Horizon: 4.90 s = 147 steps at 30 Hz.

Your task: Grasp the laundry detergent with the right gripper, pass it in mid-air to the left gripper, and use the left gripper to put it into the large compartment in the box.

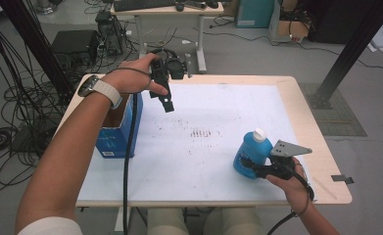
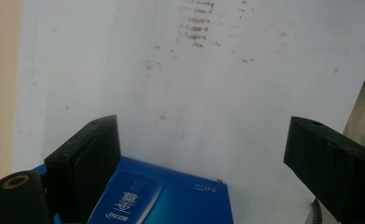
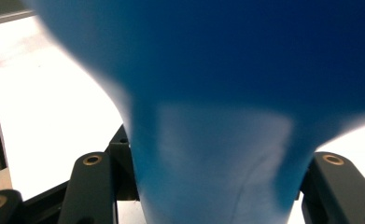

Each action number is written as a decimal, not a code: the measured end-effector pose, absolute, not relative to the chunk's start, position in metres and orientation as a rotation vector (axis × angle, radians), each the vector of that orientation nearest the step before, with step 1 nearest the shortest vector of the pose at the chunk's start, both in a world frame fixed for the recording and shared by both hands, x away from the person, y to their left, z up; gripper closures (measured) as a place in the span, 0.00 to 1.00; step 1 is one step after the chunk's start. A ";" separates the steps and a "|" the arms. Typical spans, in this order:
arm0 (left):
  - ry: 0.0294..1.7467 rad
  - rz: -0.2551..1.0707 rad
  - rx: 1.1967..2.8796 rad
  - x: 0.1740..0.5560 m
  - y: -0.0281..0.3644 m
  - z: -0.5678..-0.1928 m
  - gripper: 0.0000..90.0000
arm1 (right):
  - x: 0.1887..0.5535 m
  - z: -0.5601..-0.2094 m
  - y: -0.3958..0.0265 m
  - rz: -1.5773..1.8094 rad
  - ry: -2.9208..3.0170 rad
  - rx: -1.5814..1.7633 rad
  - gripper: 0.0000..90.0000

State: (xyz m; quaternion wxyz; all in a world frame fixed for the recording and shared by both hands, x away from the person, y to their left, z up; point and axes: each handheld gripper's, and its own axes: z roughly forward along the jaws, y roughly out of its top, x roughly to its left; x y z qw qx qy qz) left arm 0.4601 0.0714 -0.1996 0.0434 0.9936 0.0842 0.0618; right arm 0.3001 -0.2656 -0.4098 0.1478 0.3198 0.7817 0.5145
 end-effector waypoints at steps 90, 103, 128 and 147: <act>0.094 0.166 2.946 0.366 0.031 -0.125 0.06 | 0.366 -0.278 -0.206 1.567 2.733 0.123 0.47; 0.040 0.172 2.946 0.357 0.019 -0.124 0.06 | 0.371 -0.280 -0.191 1.531 2.761 0.064 0.47; 0.008 0.134 2.916 0.352 0.013 -0.129 0.05 | 0.369 -0.291 -0.167 1.536 2.797 0.014 0.47; -0.002 0.130 2.909 0.353 0.005 -0.131 0.06 | 0.370 -0.290 -0.165 1.536 2.795 0.001 0.47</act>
